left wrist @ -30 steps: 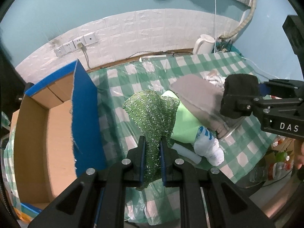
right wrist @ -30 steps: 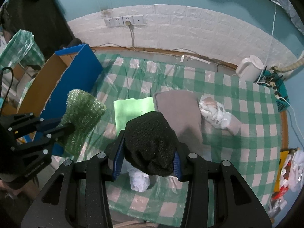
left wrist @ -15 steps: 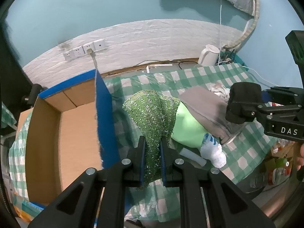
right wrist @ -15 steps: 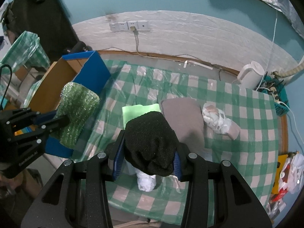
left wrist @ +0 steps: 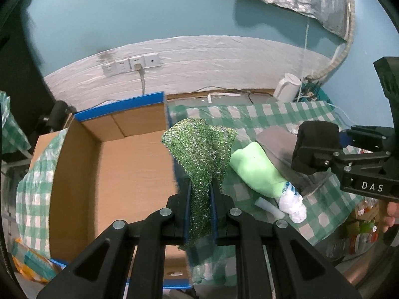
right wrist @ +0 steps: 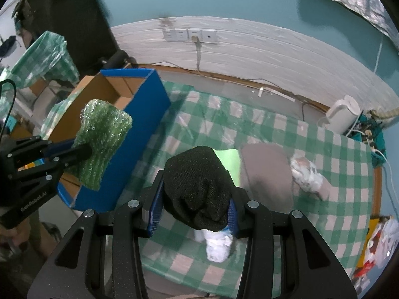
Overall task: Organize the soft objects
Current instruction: 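Lift the bubble-wrap pouch with the left gripper while the right gripper lifts the black sock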
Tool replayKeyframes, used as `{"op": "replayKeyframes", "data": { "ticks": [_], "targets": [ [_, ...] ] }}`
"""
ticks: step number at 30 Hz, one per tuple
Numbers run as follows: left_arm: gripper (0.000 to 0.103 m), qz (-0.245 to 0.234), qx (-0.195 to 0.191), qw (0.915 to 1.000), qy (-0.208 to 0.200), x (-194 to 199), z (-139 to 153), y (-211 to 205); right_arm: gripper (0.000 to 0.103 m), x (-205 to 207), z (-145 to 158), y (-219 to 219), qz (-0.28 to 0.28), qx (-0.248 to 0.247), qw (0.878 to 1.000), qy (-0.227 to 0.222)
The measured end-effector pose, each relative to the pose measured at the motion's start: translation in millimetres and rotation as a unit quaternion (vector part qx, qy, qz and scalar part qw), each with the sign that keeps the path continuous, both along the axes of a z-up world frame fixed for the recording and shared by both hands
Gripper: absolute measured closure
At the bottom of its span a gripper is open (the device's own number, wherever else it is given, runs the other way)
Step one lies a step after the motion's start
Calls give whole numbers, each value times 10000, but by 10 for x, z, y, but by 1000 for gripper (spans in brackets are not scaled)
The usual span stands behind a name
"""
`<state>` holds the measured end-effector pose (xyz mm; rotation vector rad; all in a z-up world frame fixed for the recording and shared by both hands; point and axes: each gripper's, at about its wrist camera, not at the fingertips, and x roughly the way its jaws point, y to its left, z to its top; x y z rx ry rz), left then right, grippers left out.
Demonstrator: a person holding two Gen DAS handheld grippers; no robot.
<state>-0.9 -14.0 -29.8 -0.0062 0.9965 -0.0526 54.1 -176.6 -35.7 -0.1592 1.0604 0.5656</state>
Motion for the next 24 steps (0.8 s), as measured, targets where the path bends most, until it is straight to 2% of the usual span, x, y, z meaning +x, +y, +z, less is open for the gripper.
{"op": "replayKeyframes", "data": {
  "ticks": [24],
  "targets": [
    [90, 833, -212, 9962, -139, -214, 63, 933, 61, -8, 35, 1212, 868, -25, 9962, 37]
  ]
}}
